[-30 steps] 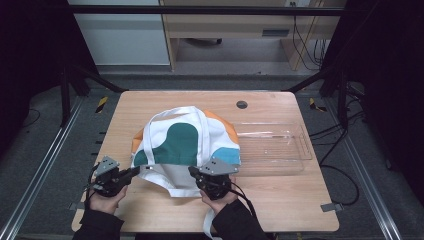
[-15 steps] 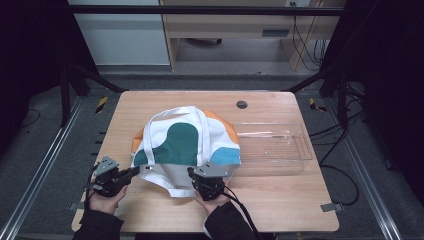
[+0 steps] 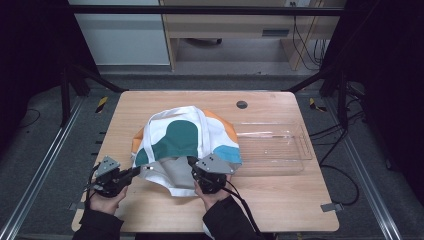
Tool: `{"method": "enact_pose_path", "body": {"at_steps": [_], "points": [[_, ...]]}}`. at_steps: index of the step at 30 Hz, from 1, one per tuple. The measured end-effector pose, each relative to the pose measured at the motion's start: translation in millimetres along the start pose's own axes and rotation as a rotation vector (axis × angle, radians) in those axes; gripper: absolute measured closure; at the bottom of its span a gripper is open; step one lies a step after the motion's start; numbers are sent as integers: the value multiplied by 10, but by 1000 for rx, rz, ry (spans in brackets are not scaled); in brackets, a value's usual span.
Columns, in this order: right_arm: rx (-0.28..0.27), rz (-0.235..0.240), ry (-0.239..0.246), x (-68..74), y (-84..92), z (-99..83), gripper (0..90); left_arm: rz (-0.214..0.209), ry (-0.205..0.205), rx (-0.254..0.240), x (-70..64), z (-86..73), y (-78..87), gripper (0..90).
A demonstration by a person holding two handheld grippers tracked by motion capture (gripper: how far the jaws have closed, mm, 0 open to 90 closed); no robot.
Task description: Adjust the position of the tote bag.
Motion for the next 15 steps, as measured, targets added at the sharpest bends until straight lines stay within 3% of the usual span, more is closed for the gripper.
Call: {"method": "enact_pose_path", "body": {"at_steps": [6,15], "points": [[-34,-2,9,-3,-33,162,900,-2,-12,0,-13,6,5,876],[-39,-8,9,-32,-92,245,900,-10,-26,-6,-43,22,11,876]]}}
Point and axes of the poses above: each handheld gripper's, and its own axes: y roughly backward along the jaws, z roughly out of its top, x roughly to its left, the point moved 1 cm from there along -y, roughly forward along the jaws, and after that the axes turned 10 degrees about -x, right-handed, at the moved point
